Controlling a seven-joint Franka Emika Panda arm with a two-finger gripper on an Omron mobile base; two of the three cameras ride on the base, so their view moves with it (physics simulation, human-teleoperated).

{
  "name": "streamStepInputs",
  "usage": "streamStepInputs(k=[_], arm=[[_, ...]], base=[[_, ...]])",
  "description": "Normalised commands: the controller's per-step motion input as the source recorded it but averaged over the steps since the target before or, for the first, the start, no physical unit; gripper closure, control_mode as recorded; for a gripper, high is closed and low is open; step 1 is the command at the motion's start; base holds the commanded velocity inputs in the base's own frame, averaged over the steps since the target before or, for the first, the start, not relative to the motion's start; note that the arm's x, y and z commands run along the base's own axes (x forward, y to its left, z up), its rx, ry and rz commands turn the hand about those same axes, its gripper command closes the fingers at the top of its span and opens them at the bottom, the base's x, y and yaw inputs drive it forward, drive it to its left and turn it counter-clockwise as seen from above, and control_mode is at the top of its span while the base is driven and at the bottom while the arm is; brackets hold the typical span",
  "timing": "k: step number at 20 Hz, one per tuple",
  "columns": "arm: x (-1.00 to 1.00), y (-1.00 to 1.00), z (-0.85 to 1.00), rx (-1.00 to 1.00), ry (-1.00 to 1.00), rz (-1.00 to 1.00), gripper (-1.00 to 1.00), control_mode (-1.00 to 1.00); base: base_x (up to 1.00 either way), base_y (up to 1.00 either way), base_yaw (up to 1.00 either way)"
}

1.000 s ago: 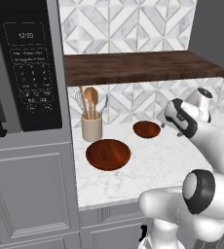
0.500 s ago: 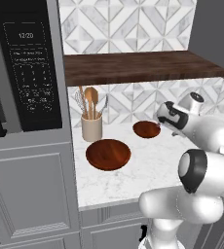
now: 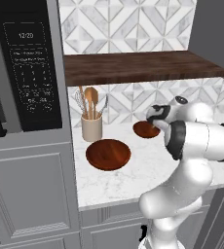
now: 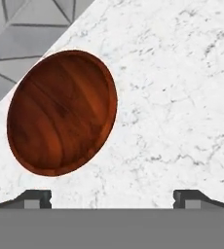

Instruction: Pick up the bowls on the counter and stack them on top of one another in the open cabinet. Place the smaller bowl on top of the larger bowl.

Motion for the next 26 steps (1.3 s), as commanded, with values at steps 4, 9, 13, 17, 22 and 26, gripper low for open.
streamStepInputs(k=[4,9,13,17,22,26], arm=[[0.50,-0.07,-0.34,0.00,0.10,-0.01,-1.00,-1.00],[0.43,-0.19,-0.33,0.01,0.06,0.00,-1.00,-1.00],[0.37,-0.14,-0.33,0.02,0.01,0.00,-1.00,-1.00],[0.43,-0.03,-0.33,0.01,0.03,0.00,-1.00,-1.00],[0.33,0.00,-0.41,0.00,0.05,0.00,1.00,-1.00],[0.09,0.00,-0.09,0.00,0.01,0.00,1.00,-1.00]], base=[[0.00,0.00,0.00],[0.00,0.00,0.00],[0.00,0.00,0.00],[0.00,0.00,0.00],[0.00,0.00,0.00],[0.00,0.00,0.00]])
